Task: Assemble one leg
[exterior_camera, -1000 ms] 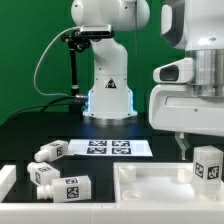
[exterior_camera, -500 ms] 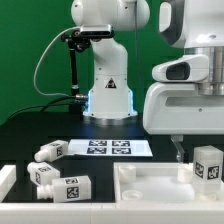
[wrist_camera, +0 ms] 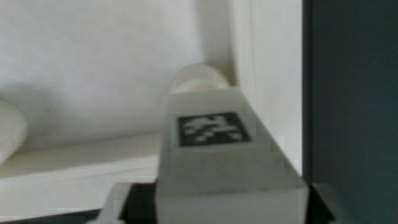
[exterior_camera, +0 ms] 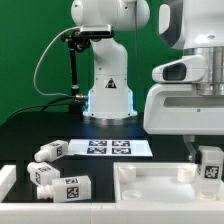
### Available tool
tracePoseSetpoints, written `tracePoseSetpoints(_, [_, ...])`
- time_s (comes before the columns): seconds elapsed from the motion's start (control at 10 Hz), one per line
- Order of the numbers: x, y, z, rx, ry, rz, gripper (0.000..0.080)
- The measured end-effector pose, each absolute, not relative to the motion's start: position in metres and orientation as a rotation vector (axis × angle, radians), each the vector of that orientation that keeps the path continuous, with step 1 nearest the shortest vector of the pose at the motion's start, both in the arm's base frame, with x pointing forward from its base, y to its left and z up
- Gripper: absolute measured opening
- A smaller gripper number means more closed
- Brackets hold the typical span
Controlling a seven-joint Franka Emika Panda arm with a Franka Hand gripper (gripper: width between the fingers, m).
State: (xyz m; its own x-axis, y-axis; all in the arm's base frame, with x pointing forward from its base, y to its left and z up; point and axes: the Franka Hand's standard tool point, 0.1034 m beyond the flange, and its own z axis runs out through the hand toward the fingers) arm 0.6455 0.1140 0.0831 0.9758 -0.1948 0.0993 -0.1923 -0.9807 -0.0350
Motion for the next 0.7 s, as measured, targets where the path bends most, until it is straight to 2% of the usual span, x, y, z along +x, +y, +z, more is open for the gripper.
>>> tracePoseSetpoints(0.4, [0.6442,0.1122,0.0823,-2.932,1.052,-0.173,0.0287])
tracePoseSetpoints(0.7, [0.6414,0.1085,0.0807,-2.547,1.69,-0.116,0.0287])
